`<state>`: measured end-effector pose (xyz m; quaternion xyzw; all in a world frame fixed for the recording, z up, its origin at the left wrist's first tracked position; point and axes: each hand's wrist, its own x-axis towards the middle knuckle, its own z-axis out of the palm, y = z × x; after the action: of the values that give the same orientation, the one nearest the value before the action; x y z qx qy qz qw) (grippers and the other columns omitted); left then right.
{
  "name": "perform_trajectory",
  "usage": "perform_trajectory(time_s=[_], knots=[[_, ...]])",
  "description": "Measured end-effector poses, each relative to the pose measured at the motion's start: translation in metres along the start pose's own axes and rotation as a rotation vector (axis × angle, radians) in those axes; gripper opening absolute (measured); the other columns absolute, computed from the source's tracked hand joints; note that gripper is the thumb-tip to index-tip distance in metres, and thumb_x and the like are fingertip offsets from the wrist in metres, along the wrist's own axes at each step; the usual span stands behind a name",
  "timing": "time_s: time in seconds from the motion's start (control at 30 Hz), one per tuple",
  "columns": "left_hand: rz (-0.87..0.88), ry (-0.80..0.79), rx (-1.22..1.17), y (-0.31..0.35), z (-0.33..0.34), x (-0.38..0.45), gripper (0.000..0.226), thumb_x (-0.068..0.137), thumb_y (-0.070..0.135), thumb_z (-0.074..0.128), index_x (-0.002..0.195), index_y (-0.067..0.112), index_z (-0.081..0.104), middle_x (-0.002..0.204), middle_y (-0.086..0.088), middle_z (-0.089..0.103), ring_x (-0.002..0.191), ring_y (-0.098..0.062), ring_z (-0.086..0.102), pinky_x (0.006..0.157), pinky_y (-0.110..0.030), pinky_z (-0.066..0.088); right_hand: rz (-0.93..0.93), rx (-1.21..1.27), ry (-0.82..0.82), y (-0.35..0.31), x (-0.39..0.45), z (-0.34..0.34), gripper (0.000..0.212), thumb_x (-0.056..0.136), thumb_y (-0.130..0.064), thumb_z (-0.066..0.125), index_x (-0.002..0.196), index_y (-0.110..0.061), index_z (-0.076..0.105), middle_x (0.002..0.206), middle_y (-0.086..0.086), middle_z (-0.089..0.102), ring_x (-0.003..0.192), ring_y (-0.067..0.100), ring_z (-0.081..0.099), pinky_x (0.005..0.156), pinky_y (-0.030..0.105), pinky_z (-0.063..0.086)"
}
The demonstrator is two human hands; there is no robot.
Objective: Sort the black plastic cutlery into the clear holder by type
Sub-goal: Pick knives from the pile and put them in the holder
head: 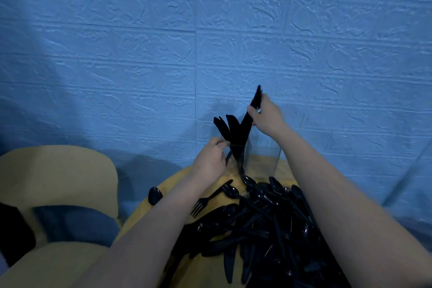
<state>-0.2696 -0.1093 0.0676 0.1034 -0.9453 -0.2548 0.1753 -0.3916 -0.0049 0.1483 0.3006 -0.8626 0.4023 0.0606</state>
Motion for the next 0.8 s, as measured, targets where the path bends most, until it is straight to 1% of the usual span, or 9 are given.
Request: perform_trajectory(time_s=[0.2,0.27,0.33,0.43,0.5,0.57,0.63,0.7,0.8], knots=[[-0.013,-0.024,-0.082,0.001,-0.006,-0.013,0.045,0.096,-0.002,0.041,0.14,0.006,0.041,0.146,-0.008,0.035,0.135,-0.019,0.033,0.095,-0.002,0.011,0.058,-0.205,-0.28,0.013,-0.016,0.024,0.05,0.091,-0.031,0.062,0.129,-0.004,0.045,0.127,0.015,0.055,0.114,0.028,0.053,0.082,0.03,0.041],[-0.024,0.02,-0.117,0.001,-0.012,-0.025,0.041,0.096,0.001,0.045,0.136,0.009,0.048,0.142,-0.007,0.04,0.131,-0.018,0.038,0.094,-0.003,0.015,0.063,-0.244,-0.259,0.013,-0.025,0.018,0.064,0.089,-0.035,0.064,0.139,-0.006,0.037,0.137,0.014,0.048,0.124,0.028,0.047,0.091,0.032,0.039],[-0.042,0.035,-0.148,0.001,-0.018,-0.043,0.03,0.094,0.003,0.05,0.121,0.011,0.062,0.123,-0.005,0.054,0.117,-0.017,0.05,0.089,-0.007,0.027,0.034,-0.253,-0.183,0.011,-0.04,0.009,0.069,0.088,-0.035,0.065,0.143,-0.009,0.032,0.141,0.012,0.043,0.127,0.027,0.043,0.097,0.033,0.037],[-0.069,-0.135,-0.144,0.007,-0.028,-0.082,0.014,0.09,0.007,0.059,0.094,0.015,0.07,0.09,0.002,0.062,0.089,-0.013,0.059,0.072,-0.013,0.04,-0.082,-0.234,-0.191,0.002,-0.075,-0.002,0.049,0.086,-0.027,0.068,0.13,-0.014,0.051,0.128,0.003,0.054,0.1,0.016,0.051,0.084,0.024,0.036],[-0.062,-0.263,-0.064,0.013,-0.029,-0.108,0.009,0.088,0.013,0.064,0.089,0.019,0.071,0.086,0.006,0.062,0.078,-0.005,0.056,0.068,-0.011,0.042,-0.139,-0.249,-0.306,-0.007,-0.101,-0.008,0.027,0.085,-0.021,0.07,0.111,-0.015,0.064,0.11,-0.001,0.062,0.081,0.008,0.05,0.071,0.016,0.036],[-0.038,-0.336,0.098,0.019,-0.025,-0.128,0.013,0.089,0.022,0.065,0.1,0.022,0.071,0.096,0.006,0.06,0.085,-0.005,0.052,0.073,-0.018,0.043,-0.193,-0.31,-0.469,-0.016,-0.126,-0.011,0.012,0.084,-0.018,0.07,0.096,-0.018,0.07,0.09,-0.006,0.063,0.072,0.004,0.05,0.06,0.009,0.034],[-0.018,-0.37,0.316,0.024,-0.02,-0.141,0.028,0.09,0.031,0.062,0.116,0.024,0.065,0.114,0.002,0.056,0.103,-0.013,0.05,0.084,-0.027,0.043,-0.226,-0.414,-0.606,-0.019,-0.15,-0.009,0.009,0.085,-0.02,0.069,0.094,-0.022,0.072,0.083,-0.012,0.06,0.074,0.0,0.051,0.062,0.008,0.035],[-0.021,-0.342,0.424,0.025,-0.013,-0.148,0.036,0.09,0.036,0.061,0.124,0.026,0.06,0.122,-0.001,0.052,0.116,-0.019,0.044,0.092,-0.032,0.038,-0.193,-0.451,-0.691,-0.014,-0.169,-0.001,0.013,0.085,-0.019,0.069,0.097,-0.023,0.073,0.091,-0.009,0.063,0.085,0.006,0.057,0.072,0.016,0.043],[-0.009,-0.269,0.457,0.027,-0.006,-0.153,0.035,0.091,0.034,0.06,0.124,0.024,0.058,0.123,0.0,0.051,0.12,-0.02,0.04,0.096,-0.032,0.034,-0.127,-0.482,-0.703,-0.002,-0.187,0.007,0.024,0.084,-0.018,0.07,0.107,-0.022,0.07,0.108,-0.002,0.064,0.095,0.013,0.058,0.081,0.021,0.045]])
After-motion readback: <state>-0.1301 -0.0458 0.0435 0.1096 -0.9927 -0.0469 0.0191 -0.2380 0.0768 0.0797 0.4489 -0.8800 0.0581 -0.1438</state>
